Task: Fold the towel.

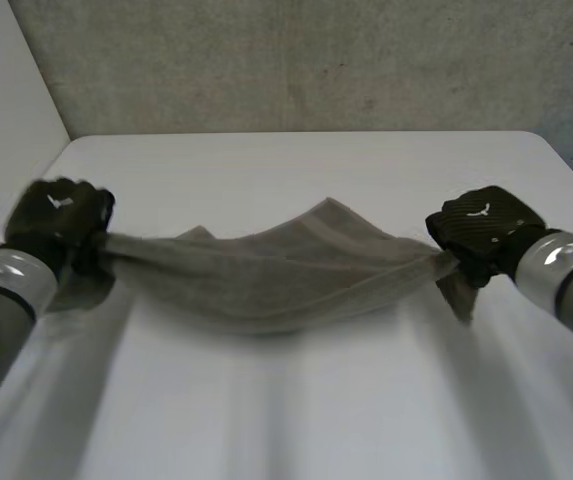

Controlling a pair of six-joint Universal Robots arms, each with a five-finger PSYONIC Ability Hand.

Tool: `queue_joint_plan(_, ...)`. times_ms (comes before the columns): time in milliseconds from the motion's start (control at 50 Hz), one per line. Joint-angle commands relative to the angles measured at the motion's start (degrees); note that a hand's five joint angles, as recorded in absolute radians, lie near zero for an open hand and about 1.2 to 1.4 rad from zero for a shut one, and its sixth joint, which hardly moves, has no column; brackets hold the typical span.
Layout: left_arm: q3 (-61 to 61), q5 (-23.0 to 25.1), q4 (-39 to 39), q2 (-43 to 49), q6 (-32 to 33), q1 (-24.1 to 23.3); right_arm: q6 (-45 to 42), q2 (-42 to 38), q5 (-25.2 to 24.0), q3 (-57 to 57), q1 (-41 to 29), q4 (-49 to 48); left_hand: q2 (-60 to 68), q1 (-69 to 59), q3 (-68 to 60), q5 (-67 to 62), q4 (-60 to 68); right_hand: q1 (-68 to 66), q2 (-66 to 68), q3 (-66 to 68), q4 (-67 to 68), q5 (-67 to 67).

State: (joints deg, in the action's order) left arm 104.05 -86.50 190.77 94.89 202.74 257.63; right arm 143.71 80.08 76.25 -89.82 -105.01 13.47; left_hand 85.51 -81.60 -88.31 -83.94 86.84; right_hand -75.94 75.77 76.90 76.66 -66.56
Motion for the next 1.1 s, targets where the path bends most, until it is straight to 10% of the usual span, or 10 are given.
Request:
queue_joint_plan(20,0.28,0.28,-4.44,-7.79,-2.7,0.24,-7.48,8.52,-3.92,-1.67,4.11,11.67,-5.51,1.6,8.31,13.94,-6.84,-4.06,4.23,3.1,3.34,-3.44)
queue_joint_plan(300,3.36,3.97,-6.29,-4.54,-2.53,0.41,-26.2,12.39,-8.93,-11.61,9.21,28.63,-5.51,1.6,8.31,13.94,-6.84,2.1,-1.93,-3.06,-2.82,2.72)
queue_joint_plan(340,3.01,3.97,-6.29,-3.22,-2.44,0.5,-25.94,12.39,-11.46,-10.12,9.03,28.54,-5.51,1.6,8.31,13.94,-6.84,41.79,-41.62,-42.75,-42.51,42.41)
queue_joint_plan(420,2.92,4.06,-6.29,-3.13,-2.44,0.5,-23.49,11.95,-14.54,-7.05,9.03,27.84,-5.51,1.6,8.31,13.94,-6.84,65.94,-65.77,-66.9,-66.66,66.56)
queue_joint_plan(680,2.83,4.06,-6.29,-3.22,-1.39,1.56,-1.06,-5.28,-18.42,12.39,2.09,19.4,-5.51,1.6,8.31,13.94,-6.84,65.94,-65.77,-66.9,-66.66,66.56)
queue_joint_plan(880,3.09,4.06,-6.2,-3.04,-1.39,1.21,5.35,-25.47,-4.46,28.72,-8.62,3.08,-5.51,1.6,8.31,13.94,-6.84,65.94,-65.77,-66.9,-66.66,66.56)
queue_joint_plan(1100,2.92,3.97,-5.85,-3.04,-1.39,0.68,5.97,-35.6,-1.19,35.5,-12.06,-5.21,-5.51,1.6,8.31,13.94,-6.84,60.81,-60.64,-61.77,-61.53,61.43)
